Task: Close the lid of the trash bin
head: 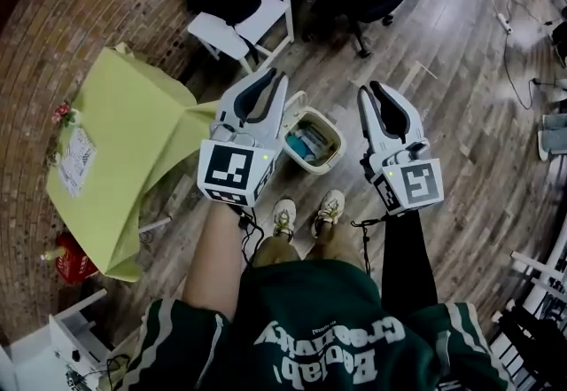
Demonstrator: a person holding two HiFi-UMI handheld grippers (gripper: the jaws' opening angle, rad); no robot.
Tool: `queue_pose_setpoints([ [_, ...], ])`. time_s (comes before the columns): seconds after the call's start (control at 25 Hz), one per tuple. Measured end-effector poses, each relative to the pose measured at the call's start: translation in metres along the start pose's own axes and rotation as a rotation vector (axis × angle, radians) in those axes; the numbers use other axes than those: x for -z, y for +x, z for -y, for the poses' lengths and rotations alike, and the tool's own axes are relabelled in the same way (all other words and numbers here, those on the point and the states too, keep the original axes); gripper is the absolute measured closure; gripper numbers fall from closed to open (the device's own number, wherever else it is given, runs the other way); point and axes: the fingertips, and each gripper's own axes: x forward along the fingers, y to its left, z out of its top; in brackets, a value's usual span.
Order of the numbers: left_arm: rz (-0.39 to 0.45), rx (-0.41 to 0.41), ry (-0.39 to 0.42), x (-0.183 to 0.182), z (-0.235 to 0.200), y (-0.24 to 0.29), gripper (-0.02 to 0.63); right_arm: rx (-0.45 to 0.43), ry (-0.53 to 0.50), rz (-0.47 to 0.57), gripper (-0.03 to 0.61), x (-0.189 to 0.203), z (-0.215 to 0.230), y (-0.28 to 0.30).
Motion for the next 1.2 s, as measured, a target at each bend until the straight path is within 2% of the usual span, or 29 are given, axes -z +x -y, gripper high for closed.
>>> queue_pose_setpoints([
  [0.12, -0.022, -0.016, -0.023, 0.015, 0.007, 0.019, 0.56, -0.019, 0.021, -0.009, 0.5, 0.017, 0.021, 0.005],
  [0.28, -0.076, -0.049, 0.005, 0.039, 0.011, 0.036, 0.56, -0.061, 0.049, -0.025, 0.503, 0.039, 0.036, 0.01],
  [0.56, -0.131, -0.1, -0.004, 0.075, -0.008, 0.044, 0.56, -0.102, 0.103, -0.058, 0.506, 0.086, 0.043, 0.025],
  [0.68, -0.154, -0.099, -0.012, 0.098, -0.015, 0.049, 0.56, -0.099, 0.122, -0.076, 0.506, 0.106, 0.043, 0.029],
  [0.84, -0.206, -0.089, 0.016, 0.132, -0.031, 0.053, 0.56, -0.104, 0.124, -0.07, 0.506, 0.124, 0.03, 0.04],
  [1.08, -0.258, -0.043, -0.049, 0.189, -0.044, 0.063, 0.568, -0.079, 0.14, -0.095, 0.505, 0.153, 0.023, 0.057],
  [1.2, -0.338, -0.033, 0.0, 0.222, -0.054, 0.073, 0.568, -0.069, 0.141, -0.11, 0.505, 0.167, 0.019, 0.069],
])
